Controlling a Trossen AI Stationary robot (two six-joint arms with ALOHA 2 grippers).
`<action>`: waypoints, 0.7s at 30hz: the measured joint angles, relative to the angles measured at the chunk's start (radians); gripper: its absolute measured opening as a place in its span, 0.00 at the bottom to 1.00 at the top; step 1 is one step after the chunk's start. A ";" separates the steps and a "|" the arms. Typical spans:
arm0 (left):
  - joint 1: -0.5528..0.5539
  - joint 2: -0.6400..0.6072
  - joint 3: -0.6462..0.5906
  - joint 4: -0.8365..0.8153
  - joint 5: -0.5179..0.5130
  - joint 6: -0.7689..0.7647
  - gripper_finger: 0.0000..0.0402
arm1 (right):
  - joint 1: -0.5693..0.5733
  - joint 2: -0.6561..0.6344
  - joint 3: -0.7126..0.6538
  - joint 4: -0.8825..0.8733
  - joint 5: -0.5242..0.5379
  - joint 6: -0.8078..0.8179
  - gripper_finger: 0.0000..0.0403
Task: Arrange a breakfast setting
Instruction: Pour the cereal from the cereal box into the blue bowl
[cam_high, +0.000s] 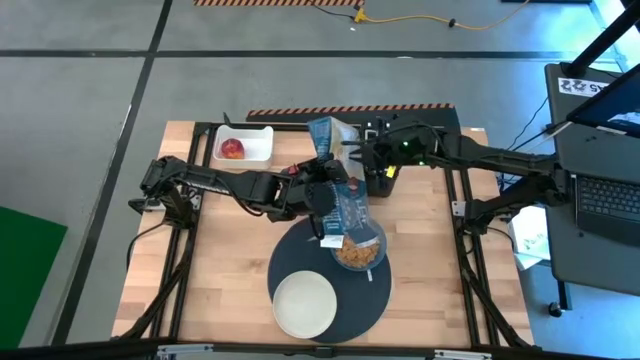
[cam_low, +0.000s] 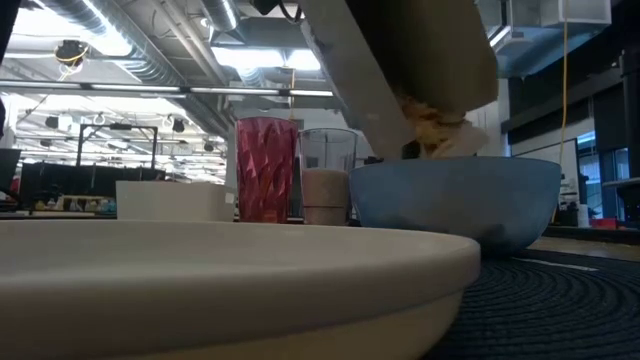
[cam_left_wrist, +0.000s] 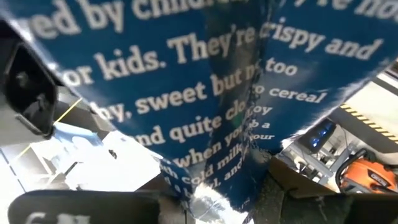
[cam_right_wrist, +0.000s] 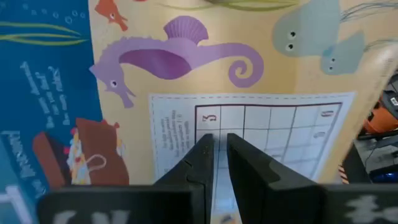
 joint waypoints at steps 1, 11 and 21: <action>0.000 0.000 0.000 -0.001 0.000 0.001 0.24 | 0.000 -0.002 -0.001 0.002 0.001 0.000 0.12; 0.008 0.001 0.000 0.000 0.003 0.024 0.24 | 0.000 0.003 -0.002 0.015 -0.014 -0.018 0.12; 0.022 0.001 0.000 0.014 0.007 0.025 0.24 | 0.021 -0.005 -0.002 0.066 0.011 -0.014 0.12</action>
